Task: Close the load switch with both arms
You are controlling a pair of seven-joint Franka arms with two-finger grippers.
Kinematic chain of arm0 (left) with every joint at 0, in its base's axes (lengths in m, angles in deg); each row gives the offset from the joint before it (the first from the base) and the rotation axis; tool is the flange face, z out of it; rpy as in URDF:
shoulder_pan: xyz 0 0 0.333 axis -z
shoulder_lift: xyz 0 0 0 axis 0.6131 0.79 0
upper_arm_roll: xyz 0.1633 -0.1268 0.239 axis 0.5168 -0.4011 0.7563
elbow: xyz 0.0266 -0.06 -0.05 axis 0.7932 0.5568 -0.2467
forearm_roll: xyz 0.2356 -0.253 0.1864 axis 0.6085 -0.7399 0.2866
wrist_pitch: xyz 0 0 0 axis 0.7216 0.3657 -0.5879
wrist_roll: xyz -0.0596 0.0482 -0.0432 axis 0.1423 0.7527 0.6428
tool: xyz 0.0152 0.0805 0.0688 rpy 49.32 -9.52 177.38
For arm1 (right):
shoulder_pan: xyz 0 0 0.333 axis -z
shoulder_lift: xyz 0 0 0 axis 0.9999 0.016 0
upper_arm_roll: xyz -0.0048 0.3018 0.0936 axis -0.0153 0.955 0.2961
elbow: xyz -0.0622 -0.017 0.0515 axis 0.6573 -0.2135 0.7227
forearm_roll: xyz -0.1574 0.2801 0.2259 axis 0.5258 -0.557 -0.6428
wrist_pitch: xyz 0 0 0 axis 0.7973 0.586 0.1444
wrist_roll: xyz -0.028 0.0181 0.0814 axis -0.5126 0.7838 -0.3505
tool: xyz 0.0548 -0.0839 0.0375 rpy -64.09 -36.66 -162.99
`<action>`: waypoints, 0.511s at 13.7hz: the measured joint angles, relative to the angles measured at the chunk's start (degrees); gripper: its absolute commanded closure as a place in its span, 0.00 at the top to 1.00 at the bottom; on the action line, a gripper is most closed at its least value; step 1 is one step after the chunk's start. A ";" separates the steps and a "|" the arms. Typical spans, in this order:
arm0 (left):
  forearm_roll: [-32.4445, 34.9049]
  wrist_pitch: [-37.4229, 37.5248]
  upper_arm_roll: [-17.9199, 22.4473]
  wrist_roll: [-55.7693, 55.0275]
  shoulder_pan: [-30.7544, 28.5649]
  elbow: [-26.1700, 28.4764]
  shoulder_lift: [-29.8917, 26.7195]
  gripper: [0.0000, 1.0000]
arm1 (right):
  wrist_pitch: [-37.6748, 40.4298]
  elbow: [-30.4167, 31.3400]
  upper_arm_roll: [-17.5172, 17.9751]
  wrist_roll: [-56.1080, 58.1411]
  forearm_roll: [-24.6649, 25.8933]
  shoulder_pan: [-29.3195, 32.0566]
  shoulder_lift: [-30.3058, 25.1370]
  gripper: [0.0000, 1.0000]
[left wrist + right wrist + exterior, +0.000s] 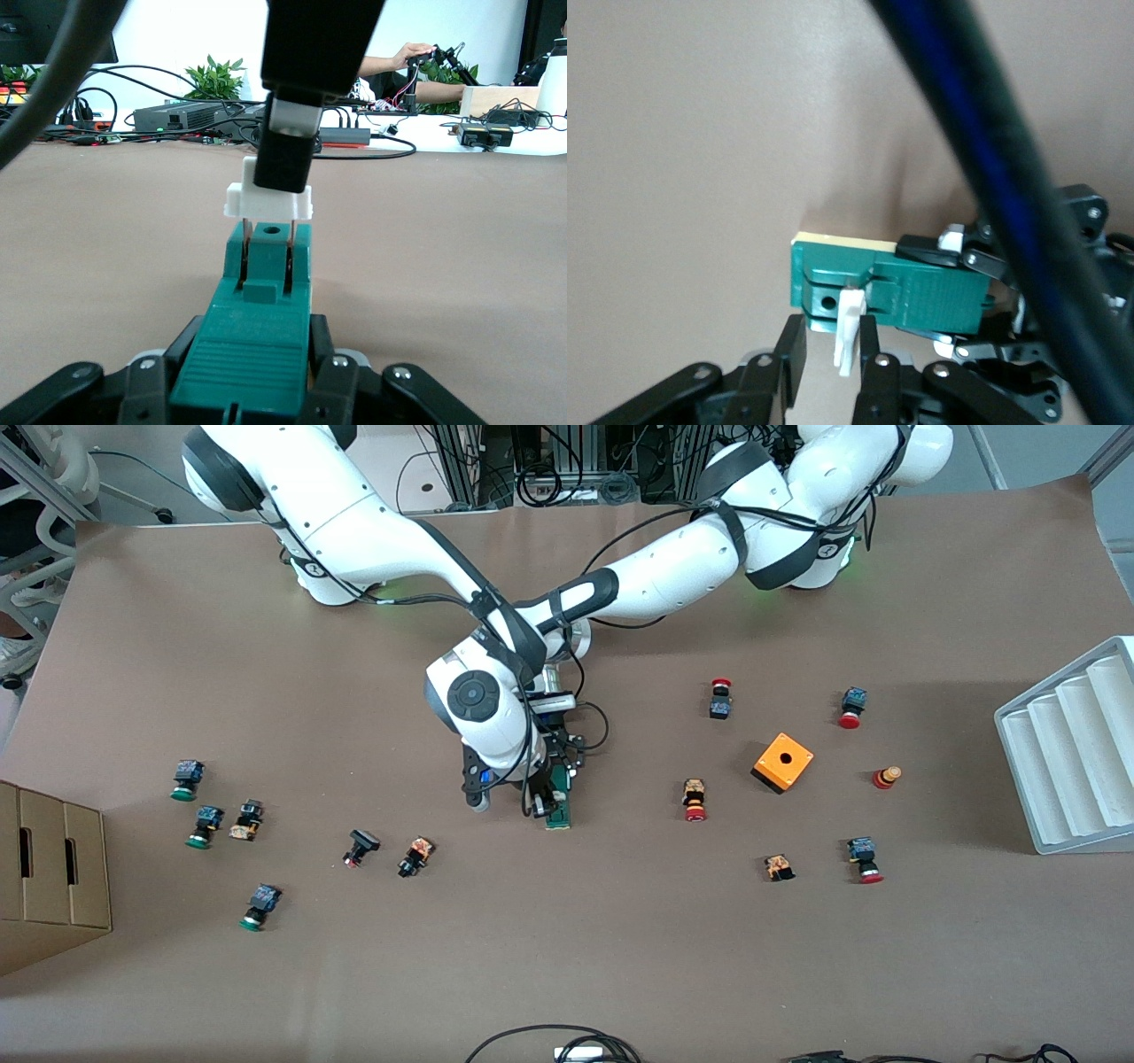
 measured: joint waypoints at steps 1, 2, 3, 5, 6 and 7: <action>-0.01 0.00 0.00 0.00 0.00 0.00 0.00 0.49 | -0.03 -0.48 -0.07 0.00 0.00 0.07 0.30 0.30; -0.01 0.00 -0.01 0.00 0.00 0.00 0.00 0.48 | -0.05 -1.04 -0.21 0.00 0.00 0.11 0.61 0.30; -0.01 0.00 -0.01 0.00 0.00 0.00 0.00 0.48 | -0.13 -1.67 -0.34 0.00 0.00 0.15 1.04 0.30; -0.02 0.01 -0.01 0.00 0.00 0.00 0.00 0.48 | -0.22 -3.76 -0.66 -0.01 0.00 0.35 2.36 0.30; -0.02 0.01 -0.01 0.00 0.00 0.00 0.00 0.48 | -0.23 -4.87 -0.75 -0.01 0.00 0.55 3.12 0.30; -0.02 0.01 -0.01 0.00 0.00 0.00 0.00 0.48 | -0.24 -5.81 -0.77 -0.01 0.00 0.74 3.79 0.30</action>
